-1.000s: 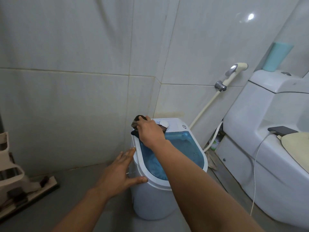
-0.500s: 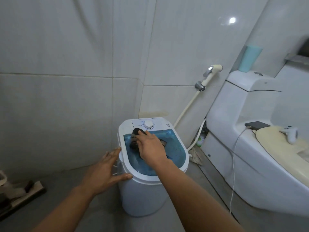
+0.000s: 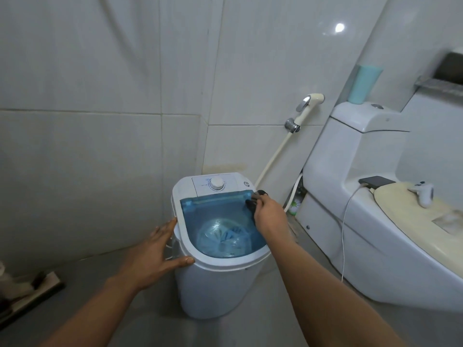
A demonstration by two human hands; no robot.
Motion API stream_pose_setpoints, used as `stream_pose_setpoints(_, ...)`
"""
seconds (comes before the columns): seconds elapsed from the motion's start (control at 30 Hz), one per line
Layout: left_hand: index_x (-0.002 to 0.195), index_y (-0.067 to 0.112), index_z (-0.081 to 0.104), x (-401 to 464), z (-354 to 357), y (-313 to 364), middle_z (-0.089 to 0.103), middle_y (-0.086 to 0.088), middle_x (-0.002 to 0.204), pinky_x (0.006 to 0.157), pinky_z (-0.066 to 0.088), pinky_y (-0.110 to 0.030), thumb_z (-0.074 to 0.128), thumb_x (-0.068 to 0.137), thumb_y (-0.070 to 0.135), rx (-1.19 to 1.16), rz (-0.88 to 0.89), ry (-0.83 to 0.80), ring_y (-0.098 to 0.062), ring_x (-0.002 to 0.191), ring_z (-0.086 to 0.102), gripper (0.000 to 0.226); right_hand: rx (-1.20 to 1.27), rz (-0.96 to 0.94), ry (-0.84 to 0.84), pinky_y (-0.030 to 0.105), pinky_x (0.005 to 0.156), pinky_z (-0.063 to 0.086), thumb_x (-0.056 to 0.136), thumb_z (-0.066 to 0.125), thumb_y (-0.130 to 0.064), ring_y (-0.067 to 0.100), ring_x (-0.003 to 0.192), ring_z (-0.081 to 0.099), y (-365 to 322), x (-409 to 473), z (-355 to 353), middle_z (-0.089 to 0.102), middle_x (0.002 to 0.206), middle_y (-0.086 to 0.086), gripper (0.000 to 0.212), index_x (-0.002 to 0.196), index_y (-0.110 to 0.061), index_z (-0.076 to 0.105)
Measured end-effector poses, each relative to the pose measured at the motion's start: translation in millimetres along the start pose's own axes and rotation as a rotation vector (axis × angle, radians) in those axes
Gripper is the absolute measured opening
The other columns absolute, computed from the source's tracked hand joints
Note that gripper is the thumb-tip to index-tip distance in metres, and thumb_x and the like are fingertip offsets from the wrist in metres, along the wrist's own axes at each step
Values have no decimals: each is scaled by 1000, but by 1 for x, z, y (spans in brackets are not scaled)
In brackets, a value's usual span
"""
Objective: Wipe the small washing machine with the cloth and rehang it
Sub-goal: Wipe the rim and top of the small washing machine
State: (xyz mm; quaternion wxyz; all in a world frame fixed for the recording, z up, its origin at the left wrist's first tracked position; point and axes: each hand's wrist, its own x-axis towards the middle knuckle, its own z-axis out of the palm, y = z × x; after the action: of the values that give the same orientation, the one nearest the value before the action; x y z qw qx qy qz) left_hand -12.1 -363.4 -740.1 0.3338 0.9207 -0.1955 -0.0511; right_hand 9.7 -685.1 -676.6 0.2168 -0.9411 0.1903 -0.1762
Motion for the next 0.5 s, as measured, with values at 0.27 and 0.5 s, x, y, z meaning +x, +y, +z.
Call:
stream_pose_setpoints(0.27,163,46,-1,0,5,-4,13,17,172,125,32,-51,55,66,99,-38,12,-4,-16,159,19,124,-46,-154,-5,49,113,35,103,43,-22,33,131,48,-24,-42,9,57,144,8,35,131,-17,63)
stream_pose_setpoints(0.5,164,43,1,0,8,-4,23,11,171,118,42,-45,58,68,95,-61,32,9,-12,148,40,123,-1,-329,-180,44,124,14,105,39,-23,29,150,28,-88,-92,34,42,158,4,42,145,-20,51)
